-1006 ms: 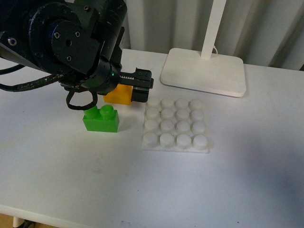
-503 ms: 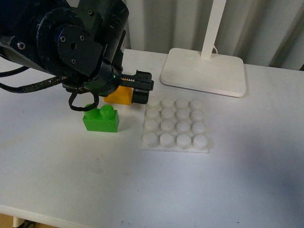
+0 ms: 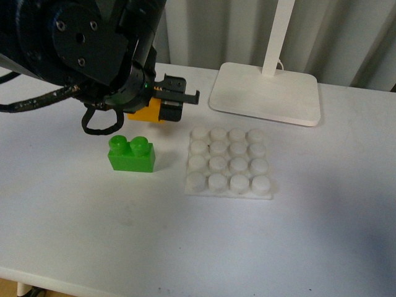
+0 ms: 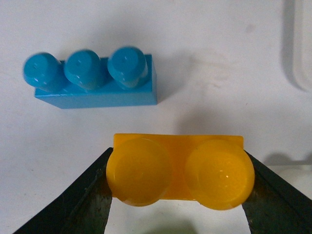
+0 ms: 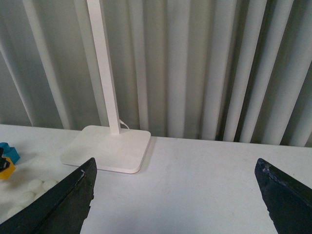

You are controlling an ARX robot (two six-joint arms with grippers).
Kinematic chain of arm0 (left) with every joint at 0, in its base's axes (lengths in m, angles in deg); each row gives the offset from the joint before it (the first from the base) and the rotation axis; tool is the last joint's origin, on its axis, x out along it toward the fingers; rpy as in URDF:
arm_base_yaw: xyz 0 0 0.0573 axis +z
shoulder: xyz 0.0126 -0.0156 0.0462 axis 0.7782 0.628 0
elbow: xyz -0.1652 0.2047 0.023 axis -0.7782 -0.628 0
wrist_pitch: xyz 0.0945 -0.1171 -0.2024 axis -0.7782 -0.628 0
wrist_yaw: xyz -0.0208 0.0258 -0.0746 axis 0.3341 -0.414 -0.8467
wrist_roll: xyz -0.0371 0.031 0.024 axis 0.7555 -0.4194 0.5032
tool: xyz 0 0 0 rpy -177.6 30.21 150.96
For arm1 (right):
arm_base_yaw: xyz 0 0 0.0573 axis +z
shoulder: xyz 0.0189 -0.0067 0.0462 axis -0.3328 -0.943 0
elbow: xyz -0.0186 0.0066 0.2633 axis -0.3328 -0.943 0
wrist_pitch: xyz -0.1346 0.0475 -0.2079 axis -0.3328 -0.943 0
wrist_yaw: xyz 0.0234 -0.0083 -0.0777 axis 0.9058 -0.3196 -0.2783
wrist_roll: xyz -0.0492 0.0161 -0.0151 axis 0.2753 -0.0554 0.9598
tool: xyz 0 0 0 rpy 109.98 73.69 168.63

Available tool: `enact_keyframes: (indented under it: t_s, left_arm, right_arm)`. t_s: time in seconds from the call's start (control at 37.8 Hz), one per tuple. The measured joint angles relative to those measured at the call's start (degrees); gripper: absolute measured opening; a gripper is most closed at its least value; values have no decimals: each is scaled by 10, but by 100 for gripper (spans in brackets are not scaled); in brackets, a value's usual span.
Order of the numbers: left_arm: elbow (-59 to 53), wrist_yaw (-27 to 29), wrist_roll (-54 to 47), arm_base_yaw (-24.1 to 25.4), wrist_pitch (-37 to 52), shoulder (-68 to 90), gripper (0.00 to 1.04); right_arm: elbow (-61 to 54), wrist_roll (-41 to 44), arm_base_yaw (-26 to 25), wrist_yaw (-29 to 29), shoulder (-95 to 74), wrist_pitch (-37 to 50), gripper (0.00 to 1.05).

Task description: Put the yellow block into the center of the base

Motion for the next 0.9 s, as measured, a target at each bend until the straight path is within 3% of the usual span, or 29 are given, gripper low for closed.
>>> enact_keyframes:
  t_s: [0.4, 0.66, 0.9]
  left_arm:
    - [-34, 39, 71, -76, -43, -93, 66]
    - [-49, 37, 110, -144, -67, -94, 65]
    - [-49, 42, 134, -160, -75, -84, 65]
  right_arm:
    - [0, 0, 0, 0, 0, 0, 95]
    - [0, 0, 0, 0, 0, 0, 95]
    - [0, 0, 0, 0, 0, 0, 95]
